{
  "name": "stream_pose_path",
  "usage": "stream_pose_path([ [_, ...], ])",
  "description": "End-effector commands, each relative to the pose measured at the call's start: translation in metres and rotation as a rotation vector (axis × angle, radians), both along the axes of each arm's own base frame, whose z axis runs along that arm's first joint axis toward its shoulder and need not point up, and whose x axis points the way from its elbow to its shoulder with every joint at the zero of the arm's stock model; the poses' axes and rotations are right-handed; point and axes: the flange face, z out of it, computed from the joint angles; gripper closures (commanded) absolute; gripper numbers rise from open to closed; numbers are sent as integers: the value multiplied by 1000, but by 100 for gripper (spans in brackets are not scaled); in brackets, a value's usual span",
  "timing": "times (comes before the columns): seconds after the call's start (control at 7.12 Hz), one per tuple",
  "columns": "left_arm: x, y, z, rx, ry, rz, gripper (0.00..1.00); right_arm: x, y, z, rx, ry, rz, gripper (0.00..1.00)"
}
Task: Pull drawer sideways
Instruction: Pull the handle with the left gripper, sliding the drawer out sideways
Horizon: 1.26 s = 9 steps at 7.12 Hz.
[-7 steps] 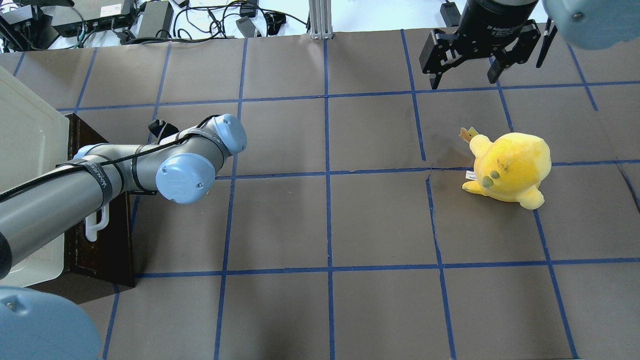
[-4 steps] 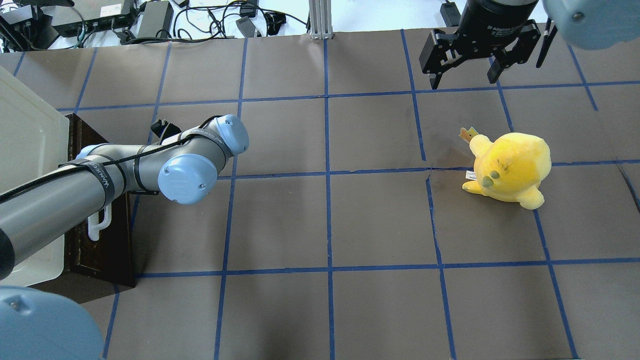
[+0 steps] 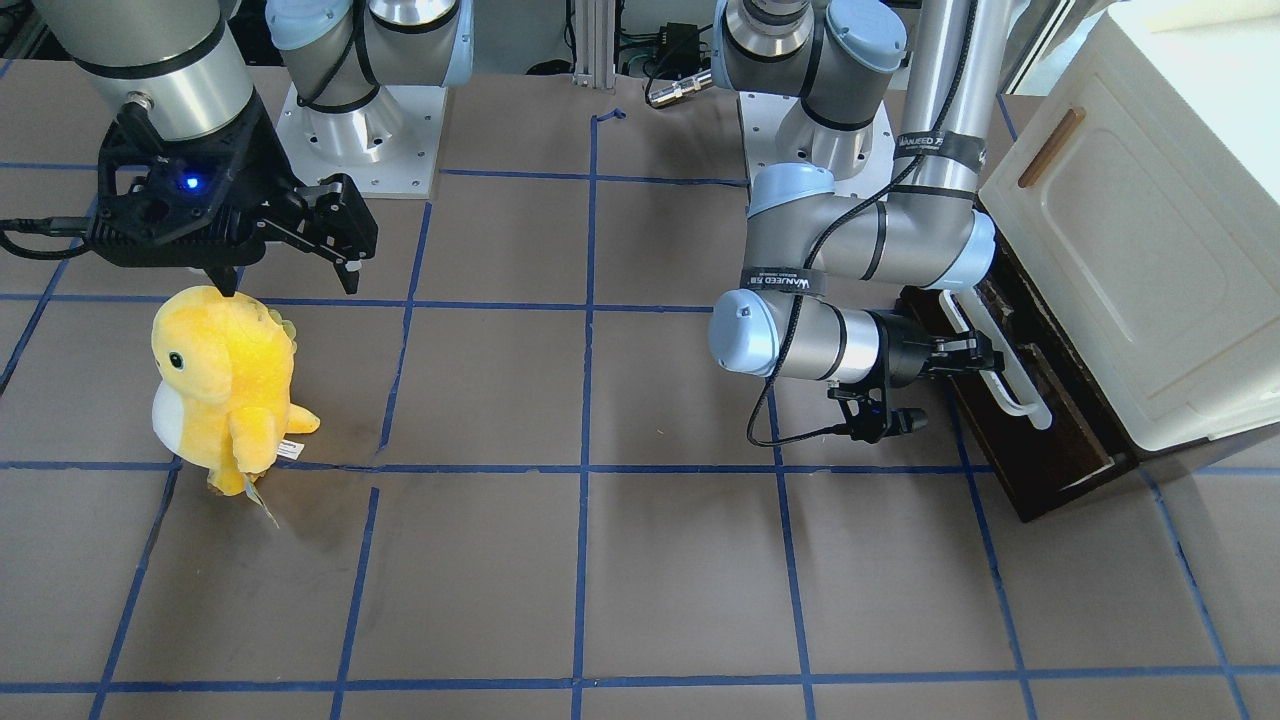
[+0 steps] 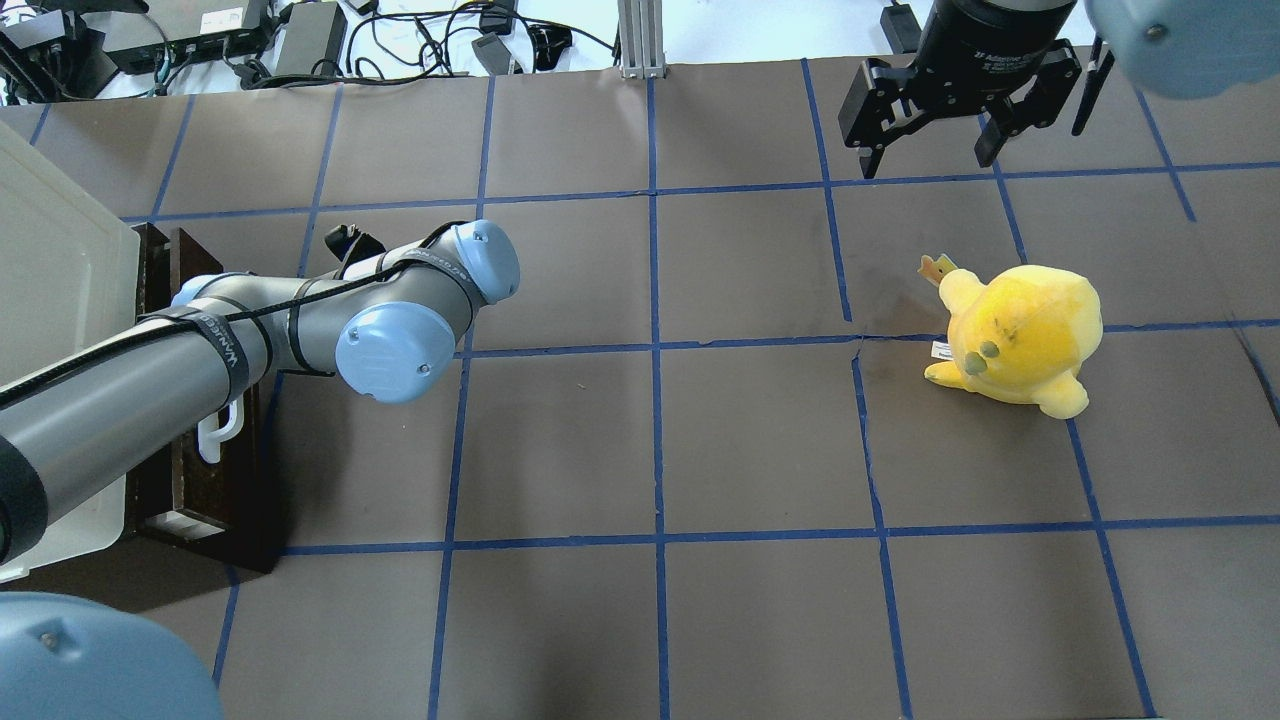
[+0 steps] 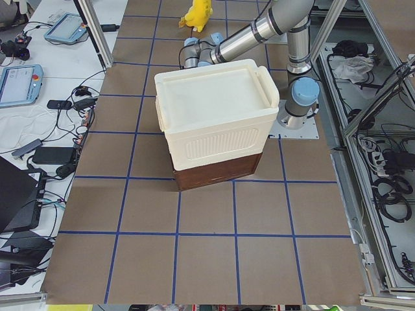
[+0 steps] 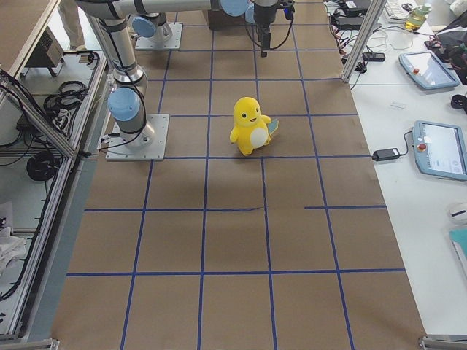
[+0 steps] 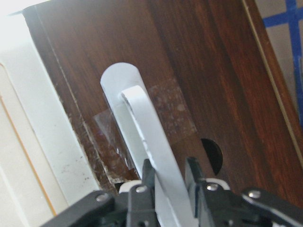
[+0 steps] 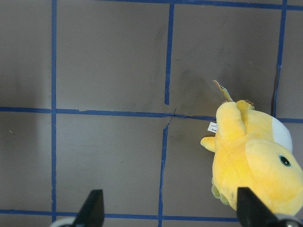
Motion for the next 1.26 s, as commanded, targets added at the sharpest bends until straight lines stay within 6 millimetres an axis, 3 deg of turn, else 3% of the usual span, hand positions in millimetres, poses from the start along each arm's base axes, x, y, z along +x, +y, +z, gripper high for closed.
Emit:
stream_pose_path([
  [0.0,-19,-2,5,-13,13,-30,76,0,0,0,0,0,0,0],
  [0.28,-27,-2,4,-13,47,-24,76,0,0,0,0,0,0,0],
  [1.12,-80,14,5,-8,79,-112,76,0,0,0,0,0,0,0],
])
